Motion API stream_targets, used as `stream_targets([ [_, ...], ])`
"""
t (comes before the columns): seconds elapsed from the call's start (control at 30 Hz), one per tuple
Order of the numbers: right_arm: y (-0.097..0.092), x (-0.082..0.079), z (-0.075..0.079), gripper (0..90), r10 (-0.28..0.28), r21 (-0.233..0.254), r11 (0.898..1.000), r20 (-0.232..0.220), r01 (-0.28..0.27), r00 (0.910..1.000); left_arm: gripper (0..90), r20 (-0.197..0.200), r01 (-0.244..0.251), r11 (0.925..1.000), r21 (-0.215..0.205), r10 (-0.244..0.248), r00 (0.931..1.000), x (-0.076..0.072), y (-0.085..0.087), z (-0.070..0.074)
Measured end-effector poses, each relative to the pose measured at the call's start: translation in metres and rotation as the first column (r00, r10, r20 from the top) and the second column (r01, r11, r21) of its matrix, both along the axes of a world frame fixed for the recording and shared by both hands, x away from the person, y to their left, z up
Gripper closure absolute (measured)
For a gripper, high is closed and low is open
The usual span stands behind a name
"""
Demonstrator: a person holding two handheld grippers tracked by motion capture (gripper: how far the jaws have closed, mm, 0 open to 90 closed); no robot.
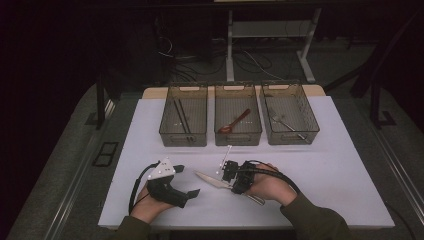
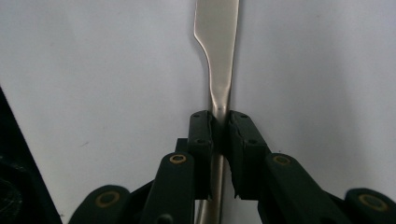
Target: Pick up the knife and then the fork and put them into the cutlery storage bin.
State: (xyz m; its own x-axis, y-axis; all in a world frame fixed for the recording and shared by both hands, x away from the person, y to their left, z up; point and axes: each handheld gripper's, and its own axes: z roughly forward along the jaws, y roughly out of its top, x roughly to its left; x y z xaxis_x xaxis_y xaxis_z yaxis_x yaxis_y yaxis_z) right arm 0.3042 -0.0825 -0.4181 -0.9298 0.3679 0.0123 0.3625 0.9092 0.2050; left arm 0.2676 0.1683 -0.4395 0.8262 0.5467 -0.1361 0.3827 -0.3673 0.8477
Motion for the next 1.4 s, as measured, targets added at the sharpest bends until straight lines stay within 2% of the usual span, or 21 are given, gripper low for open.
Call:
stream_targets([
  [0.1, -0.005, 0.002, 0.003, 78.7, -0.019, 0.040, 0.999, -0.013, 0.019, 0.9997, 0.0, 0.000, 0.000, 1.0000, 0.000, 0.000, 1.0000, 0.000, 0.000, 0.000],
  [0.33, -0.024, 0.011, 0.016, 78.6, -0.065, 0.143, 0.988, 0.042, 0.058, 0.9970, 0.0, -0.001, 0.003, 1.0000, -0.002, -0.003, 1.0000, 0.000, -0.001, 0.000],
  [0.4, -0.031, 0.014, 0.019, 78.6, -0.095, 0.175, 0.981, 0.040, 0.087, 0.9946, 0.0, -0.004, 0.004, 1.0000, -0.006, -0.004, 1.0000, 0.000, -0.001, 0.000],
  [0.53, -0.044, 0.018, 0.025, 78.9, -0.123, 0.226, 0.968, 0.061, 0.106, 0.9906, 0.0, -0.002, 0.012, 0.9999, -0.008, -0.012, 0.9999, 0.000, -0.001, 0.000],
  [0.63, -0.053, 0.021, 0.029, 79.0, -0.150, 0.266, 0.955, 0.051, 0.132, 0.9874, 0.0, 0.002, 0.019, 0.9997, -0.016, -0.019, 0.9998, 0.000, -0.002, 0.001],
  [0.67, -0.056, 0.022, 0.030, 79.0, -0.160, 0.273, 0.952, 0.063, 0.137, 0.9851, 0.0, 0.003, 0.021, 0.9996, -0.017, -0.021, 0.9998, 0.000, -0.002, 0.000],
  [0.73, -0.061, 0.024, 0.032, 79.0, -0.185, 0.298, 0.941, 0.053, 0.161, 0.9814, 0.0, 0.005, 0.024, 0.9995, -0.020, -0.024, 0.9997, 0.000, -0.002, 0.000],
  [0.77, -0.064, 0.026, 0.032, 79.0, -0.184, 0.301, 0.941, 0.066, 0.156, 0.9807, 0.0, 0.004, 0.025, 0.9995, -0.019, -0.025, 0.9997, 0.000, -0.002, 0.000],
  [0.83, -0.068, 0.027, 0.034, 79.0, -0.210, 0.327, 0.928, 0.056, 0.181, 0.9761, 0.0, 0.005, 0.027, 0.9994, -0.021, -0.027, 0.9996, 0.000, -0.002, 0.000],
  [0.9, -0.074, 0.029, 0.036, 79.1, -0.220, 0.338, 0.923, 0.070, 0.184, 0.9731, 0.0, 0.005, 0.027, 0.9994, -0.021, -0.027, 0.9996, 0.000, -0.002, 0.000],
  [0.97, -0.079, 0.030, 0.039, 79.1, -0.239, 0.372, 0.906, 0.055, 0.203, 0.9694, 0.0, 0.005, 0.029, 0.9994, -0.020, -0.029, 0.9996, 0.000, -0.001, 0.000],
  [1.13, -0.093, 0.034, 0.046, 79.1, -0.285, 0.424, 0.875, 0.067, 0.232, 0.9562, 0.0, 0.005, 0.031, 0.9992, -0.027, -0.031, 0.9995, 0.000, -0.002, 0.000],
  [1.3, -0.109, 0.037, 0.056, 79.1, -0.317, 0.487, 0.839, 0.079, 0.241, 0.9450, 0.0, 0.006, 0.033, 0.9990, -0.030, -0.033, 0.9994, 0.000, -0.002, 0.000],
  [1.4, -0.119, 0.039, 0.061, 79.1, -0.345, 0.517, 0.818, 0.095, 0.250, 0.9339, 0.0, 0.010, 0.038, 0.9989, -0.028, -0.037, 0.9993, 0.001, -0.002, 0.000],
])
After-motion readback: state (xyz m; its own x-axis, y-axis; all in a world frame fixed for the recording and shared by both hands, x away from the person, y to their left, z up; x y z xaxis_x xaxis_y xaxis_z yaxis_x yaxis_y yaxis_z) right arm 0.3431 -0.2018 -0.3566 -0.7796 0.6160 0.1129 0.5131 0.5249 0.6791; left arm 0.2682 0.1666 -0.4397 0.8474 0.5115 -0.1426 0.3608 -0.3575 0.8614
